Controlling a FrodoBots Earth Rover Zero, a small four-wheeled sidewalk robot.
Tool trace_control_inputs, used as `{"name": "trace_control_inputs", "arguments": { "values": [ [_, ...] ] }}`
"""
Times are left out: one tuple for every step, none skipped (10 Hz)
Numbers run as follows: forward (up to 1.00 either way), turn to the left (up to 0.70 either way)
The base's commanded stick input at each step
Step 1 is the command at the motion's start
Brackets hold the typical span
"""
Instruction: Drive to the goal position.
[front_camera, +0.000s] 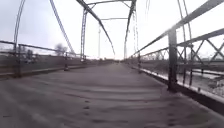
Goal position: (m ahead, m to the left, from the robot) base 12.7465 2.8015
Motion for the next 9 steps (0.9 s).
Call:
{"name": "trace_control_inputs", "arguments": {
  "values": [
    [1.00, -0.37],
    [1.00, -0.37],
    [1.00, -0.25],
    [1.00, 0.00],
    [1.00, 0.00],
    [1.00, 0.00],
    [1.00, 0.00],
    [1.00, 0.00],
    [1.00, 0.00]
  ]
}}
